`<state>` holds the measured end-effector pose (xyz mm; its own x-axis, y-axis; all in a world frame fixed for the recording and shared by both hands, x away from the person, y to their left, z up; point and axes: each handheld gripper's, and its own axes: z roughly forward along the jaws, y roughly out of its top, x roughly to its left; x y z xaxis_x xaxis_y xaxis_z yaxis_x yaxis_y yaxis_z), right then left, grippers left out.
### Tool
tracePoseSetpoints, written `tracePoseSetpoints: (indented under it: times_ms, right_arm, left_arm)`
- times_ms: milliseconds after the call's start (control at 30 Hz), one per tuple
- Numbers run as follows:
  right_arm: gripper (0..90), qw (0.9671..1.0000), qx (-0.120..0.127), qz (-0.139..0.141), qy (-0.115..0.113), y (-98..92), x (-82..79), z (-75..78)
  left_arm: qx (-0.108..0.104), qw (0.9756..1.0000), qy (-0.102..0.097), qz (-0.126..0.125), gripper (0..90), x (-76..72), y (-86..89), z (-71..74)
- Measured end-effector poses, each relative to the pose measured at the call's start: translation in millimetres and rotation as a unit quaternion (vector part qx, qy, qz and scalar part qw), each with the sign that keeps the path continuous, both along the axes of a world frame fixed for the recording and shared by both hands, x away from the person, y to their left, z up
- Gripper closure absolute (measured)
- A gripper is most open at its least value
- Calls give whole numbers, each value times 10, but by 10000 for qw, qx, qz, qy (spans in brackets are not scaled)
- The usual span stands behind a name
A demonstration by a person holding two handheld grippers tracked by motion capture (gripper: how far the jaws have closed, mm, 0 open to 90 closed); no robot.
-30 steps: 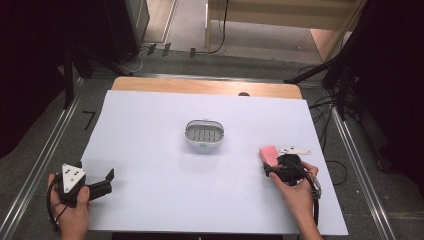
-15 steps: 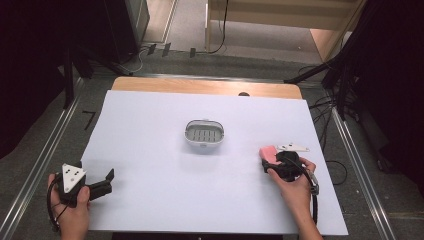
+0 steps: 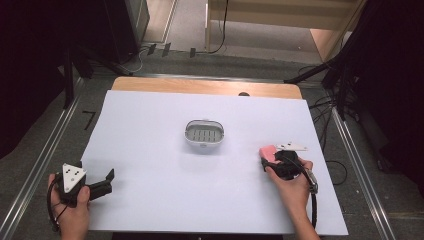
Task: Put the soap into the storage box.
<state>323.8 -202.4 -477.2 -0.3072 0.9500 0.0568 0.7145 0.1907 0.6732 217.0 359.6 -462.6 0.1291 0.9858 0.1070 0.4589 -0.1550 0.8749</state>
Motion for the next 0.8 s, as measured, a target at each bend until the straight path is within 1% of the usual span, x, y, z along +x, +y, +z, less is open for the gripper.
tracePoseSetpoints:
  times_ms: [33, 67, 100, 167, 200, 267, 300, 333, 433, 467, 500, 533, 567, 600, 633, 733, 767, 800]
  right_arm:
    - [386, 10000, 0, 0, 0, 0, 0, 0]
    - [387, 9999, 76, 50, 48, -21, 7, 8]
    - [387, 9999, 76, 50, 48, -21, 7, 8]
    - [388, 9998, 26, 195, 27, -37, 11, 17]
    - [388, 9998, 26, 195, 27, -37, 11, 17]
    - [387, 9994, -19, 354, 25, -32, 20, 33]
    - [387, 9986, -52, 526, -29, -10, 26, 65]
    - [387, 9980, -72, 625, -57, 0, 31, 86]
    - [387, 9959, -20, 902, -96, 49, 50, 155]
    - [387, 9959, -20, 902, -96, 49, 50, 155]
    - [387, 9939, -58, 1094, -157, 89, 63, 202]
    - [387, 9928, -78, 1179, -190, 110, 69, 224]
    - [387, 9928, -78, 1179, -190, 110, 69, 224]
    - [387, 9904, -115, 1352, -248, 151, 85, 264]
    - [387, 9904, -115, 1352, -248, 151, 85, 264]
    - [387, 9868, -140, 1582, -310, 211, 108, 313]
    - [387, 9834, -185, 1775, -336, 251, 127, 340]
    - [387, 9834, -185, 1775, -336, 251, 127, 340]
  left_arm:
    - [0, 10000, 0, 0, 0, 0, 0, 0]
    - [-2, 10000, -2, 0, 0, 2, -1, -1]
    - [5, 10000, -4, 3, 0, 3, -2, -2]
    - [12, 10000, -5, 0, 0, 4, -5, -3]
    - [12, 10000, -5, 0, 0, 4, -5, -3]
    - [16, 10000, -7, 0, 0, 3, -4, -3]
    - [17, 10000, -2, 1, 0, 4, -5, -3]
    - [15, 10000, 0, 0, 0, 4, -6, -3]
    - [11, 10000, 3, 1, 0, 5, -7, -4]
    - [11, 10000, 3, 1, 0, 5, -7, -4]
    - [12, 10000, -1, 1, 0, 5, -4, -3]
    - [9, 10000, 0, 0, 0, 4, -4, -2]
    - [9, 10000, 0, 0, 0, 4, -4, -2]
    - [7, 10000, -1, -3, 0, 3, -2, -2]
    - [7, 10000, -1, -3, 0, 3, -2, -2]
    - [9, 10000, 8, -11, 0, 2, 0, 0]
    - [5, 10000, 8, -12, 0, 2, 0, 0]
    - [5, 10000, 8, -12, 0, 2, 0, 0]
